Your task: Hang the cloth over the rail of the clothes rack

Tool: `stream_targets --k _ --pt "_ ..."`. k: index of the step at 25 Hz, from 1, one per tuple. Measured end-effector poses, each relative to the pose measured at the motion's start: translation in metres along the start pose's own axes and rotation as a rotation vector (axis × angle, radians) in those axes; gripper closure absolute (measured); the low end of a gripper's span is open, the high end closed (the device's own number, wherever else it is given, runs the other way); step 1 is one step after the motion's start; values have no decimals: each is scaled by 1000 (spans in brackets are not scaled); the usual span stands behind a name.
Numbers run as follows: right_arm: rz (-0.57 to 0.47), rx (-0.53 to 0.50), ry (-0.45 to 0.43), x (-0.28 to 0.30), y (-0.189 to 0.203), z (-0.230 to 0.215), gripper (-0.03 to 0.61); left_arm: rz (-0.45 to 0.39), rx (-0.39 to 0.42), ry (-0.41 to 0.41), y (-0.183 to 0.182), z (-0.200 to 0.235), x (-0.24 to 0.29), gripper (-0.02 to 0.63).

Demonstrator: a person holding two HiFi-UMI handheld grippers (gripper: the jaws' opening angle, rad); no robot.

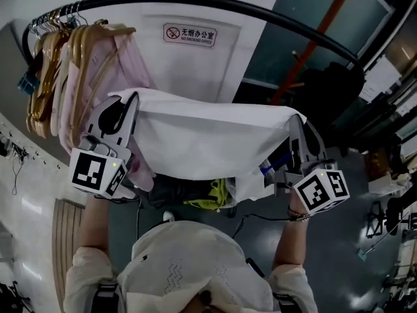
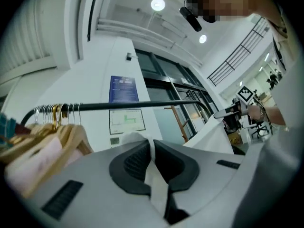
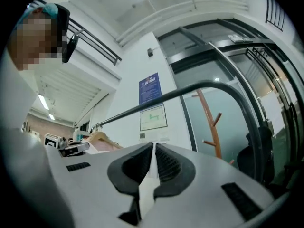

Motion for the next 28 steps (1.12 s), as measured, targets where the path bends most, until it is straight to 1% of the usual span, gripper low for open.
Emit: stream_targets --k 3,6,8,10,11,13,14,16,19,24,28 --pt "-59 -47 3 13 -37 3 557 -38 96 22 -40 11 12 588" --pt "-100 -111 5 24 -73 6 557 -62 160 50 -79 21 21 588" --pt "-127 -150 -6 30 -103 9 557 -82 215 50 -107 28 31 588" --pt "-157 -204 -15 37 -135 11 557 -103 294 34 -134 34 41 588" --pt "-171 -249 -15 41 -151 13 557 -113 341 23 -146 37 47 588" --pt "-187 -341 -2 53 -180 11 557 -128 444 7 -168 40 62 588" --pt "-186 -367 10 60 -191 7 557 -131 494 4 -177 41 71 588" --pt "-175 -381 33 73 -210 -3 557 -123 567 0 -191 44 88 588" --pt "-171 -388 36 92 -235 -9 557 -96 632 -17 -207 53 112 588" --pt "-180 -443 42 126 -265 -17 557 -117 774 -98 -235 70 146 588" --pt "-199 -484 28 154 -283 -22 557 -121 851 -145 -251 88 170 588"
Point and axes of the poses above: the fingertips, and each gripper's own axes: x forward along the fingers, z to its left, y out of its underside, the point moved 3 cm from there along -x, backward along the fingers, and after that the axes turned 8 degrees about -x, right-handed, at the moved point
